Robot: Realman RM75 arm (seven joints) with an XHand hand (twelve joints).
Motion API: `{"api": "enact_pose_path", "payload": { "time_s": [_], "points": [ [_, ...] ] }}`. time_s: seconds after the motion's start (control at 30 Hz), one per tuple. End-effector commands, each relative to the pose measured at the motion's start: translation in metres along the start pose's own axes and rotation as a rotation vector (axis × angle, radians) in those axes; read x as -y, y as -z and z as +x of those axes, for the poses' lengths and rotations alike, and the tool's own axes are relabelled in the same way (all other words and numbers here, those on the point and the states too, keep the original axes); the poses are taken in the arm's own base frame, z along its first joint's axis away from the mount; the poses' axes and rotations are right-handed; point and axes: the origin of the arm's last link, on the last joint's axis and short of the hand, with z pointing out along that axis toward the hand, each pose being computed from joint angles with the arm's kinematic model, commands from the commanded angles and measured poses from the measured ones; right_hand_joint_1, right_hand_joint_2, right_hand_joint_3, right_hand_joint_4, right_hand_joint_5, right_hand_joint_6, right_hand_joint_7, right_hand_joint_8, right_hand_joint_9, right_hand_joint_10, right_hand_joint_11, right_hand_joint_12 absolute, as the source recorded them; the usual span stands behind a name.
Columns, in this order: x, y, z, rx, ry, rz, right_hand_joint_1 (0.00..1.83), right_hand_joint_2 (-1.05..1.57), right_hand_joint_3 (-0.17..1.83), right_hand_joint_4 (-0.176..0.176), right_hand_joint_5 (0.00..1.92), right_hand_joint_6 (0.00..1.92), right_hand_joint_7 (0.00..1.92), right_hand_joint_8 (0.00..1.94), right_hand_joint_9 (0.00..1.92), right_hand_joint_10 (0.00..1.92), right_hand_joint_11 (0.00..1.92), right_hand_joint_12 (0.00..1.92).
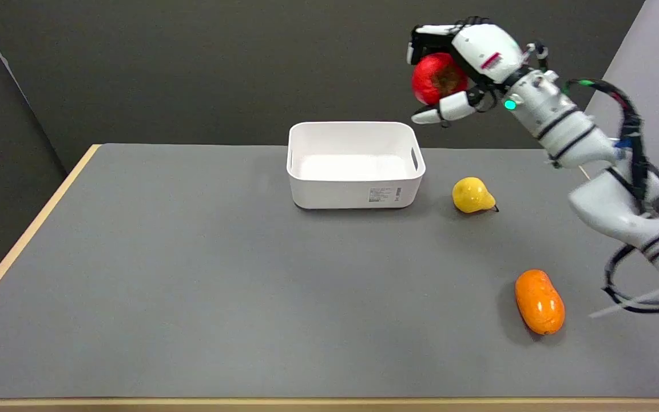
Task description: Place tomato into white box.
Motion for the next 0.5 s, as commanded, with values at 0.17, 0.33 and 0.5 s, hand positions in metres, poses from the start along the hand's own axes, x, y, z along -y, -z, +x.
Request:
{"api": "enact_pose_path", "payload": {
  "time_s": [0.17,0.33,0.5],
  "points": [
    [0.040,-0.102,-0.097,0.174,-0.067,0.006,1.49,0.99,0.37,0.158,0.64,1.33,0.79,1.32,0.79,1.47,0.84,1.80],
    [0.045,-0.100,-0.124,0.242,-0.092,-0.011,1.48,1.00,0.36,0.158,0.64,1.33,0.79,1.33,0.78,1.47,0.83,1.80],
    [0.053,-0.097,-0.145,0.286,-0.120,-0.021,1.48,1.04,0.27,0.149,0.66,1.32,0.79,1.40,0.77,1.39,0.85,1.78]
  ]
}}
